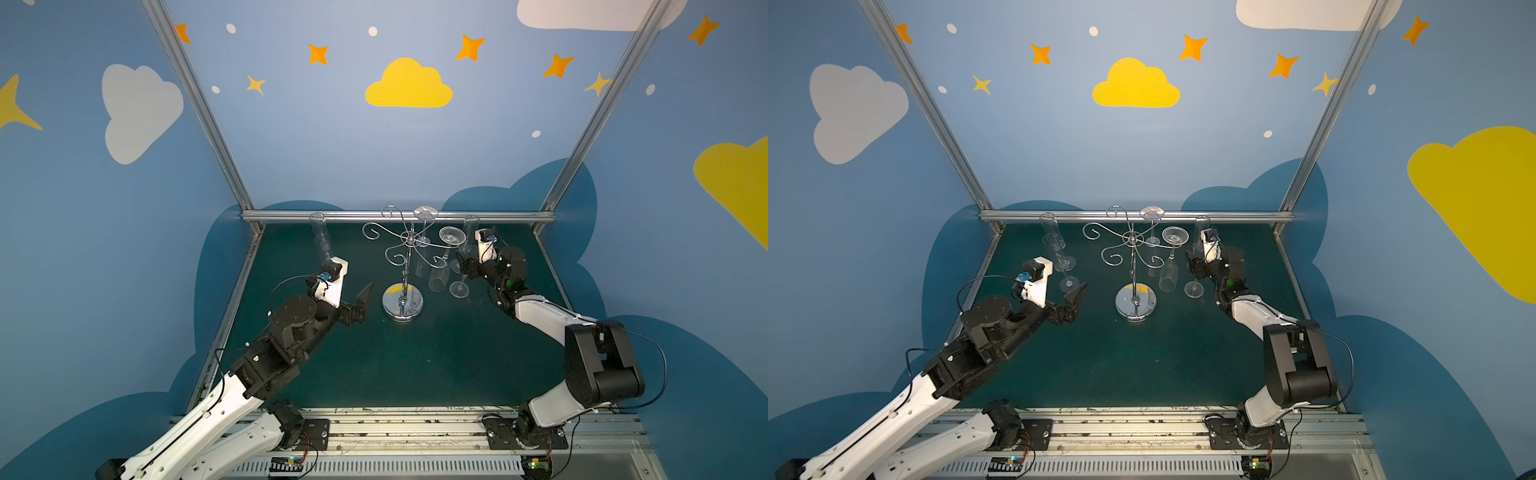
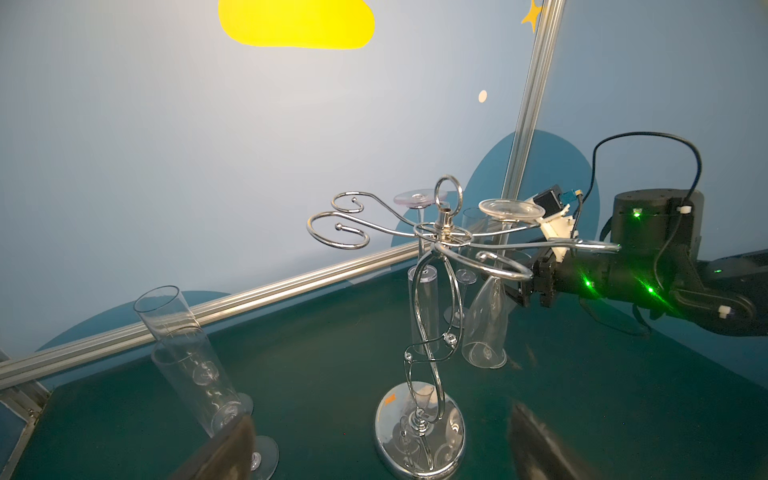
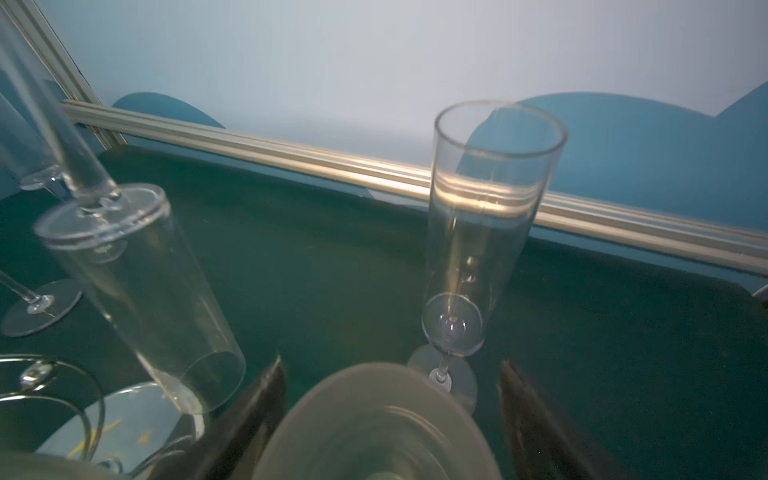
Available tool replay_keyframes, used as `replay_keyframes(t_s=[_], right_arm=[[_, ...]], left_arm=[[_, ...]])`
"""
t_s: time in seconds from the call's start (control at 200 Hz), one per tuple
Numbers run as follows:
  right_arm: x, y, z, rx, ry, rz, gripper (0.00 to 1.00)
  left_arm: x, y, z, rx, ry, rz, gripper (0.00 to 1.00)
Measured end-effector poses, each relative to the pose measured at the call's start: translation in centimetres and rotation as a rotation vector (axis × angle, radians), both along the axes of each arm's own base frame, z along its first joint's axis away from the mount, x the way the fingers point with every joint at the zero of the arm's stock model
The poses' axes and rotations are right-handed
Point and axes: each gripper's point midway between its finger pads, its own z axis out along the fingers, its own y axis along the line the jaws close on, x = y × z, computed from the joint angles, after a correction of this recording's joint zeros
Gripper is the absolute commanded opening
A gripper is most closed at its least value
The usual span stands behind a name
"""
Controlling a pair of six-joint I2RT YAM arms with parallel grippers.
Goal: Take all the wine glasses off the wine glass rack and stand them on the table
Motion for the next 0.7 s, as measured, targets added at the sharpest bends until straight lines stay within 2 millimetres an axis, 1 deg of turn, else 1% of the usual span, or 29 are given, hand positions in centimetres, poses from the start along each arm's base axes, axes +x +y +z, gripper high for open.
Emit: replay_keyframes(t_s=[0.185, 0.315, 0.42, 0.496, 0.581, 0.656, 0.701], right_arm=[[-1.8, -0.4, 3.5, 0.006, -0.053, 0.004, 0.81], [-3.5, -0.8, 5.3, 0.008, -0.069, 0.000, 0.81], [-5.2, -1.3, 7.2, 0.022, -0.070, -0.009, 0.81], [-6.4, -1.7, 8.9, 0.041, -0.054, -0.021, 0.81], [-7.1, -2.0, 11.0, 0.059, -0.070, -0.030, 0.81], [-7.9, -2.5, 12.0, 0.131, -0.002, -0.057, 0.81], [-8.5, -3.0, 13.0, 0.186, 0.029, -0.070, 0.80]], left_arm=[[-1.0, 0.9, 1.0, -0.035, -0.028, 0.000, 0.94], [-1.6, 1.3, 1.0, -0.038, -0.025, -0.007, 0.94], [-1.8, 1.2, 0.7, -0.035, -0.012, -0.018, 0.94], [-1.9, 1.3, 0.4, -0.030, -0.001, -0.022, 0.94], [-2.0, 1.3, 0.1, -0.028, 0.010, -0.026, 0.94], [-2.2, 1.4, 0.2, -0.040, 0.007, -0.026, 0.94], [-2.3, 1.5, 0.1, -0.044, 0.006, -0.026, 0.94]])
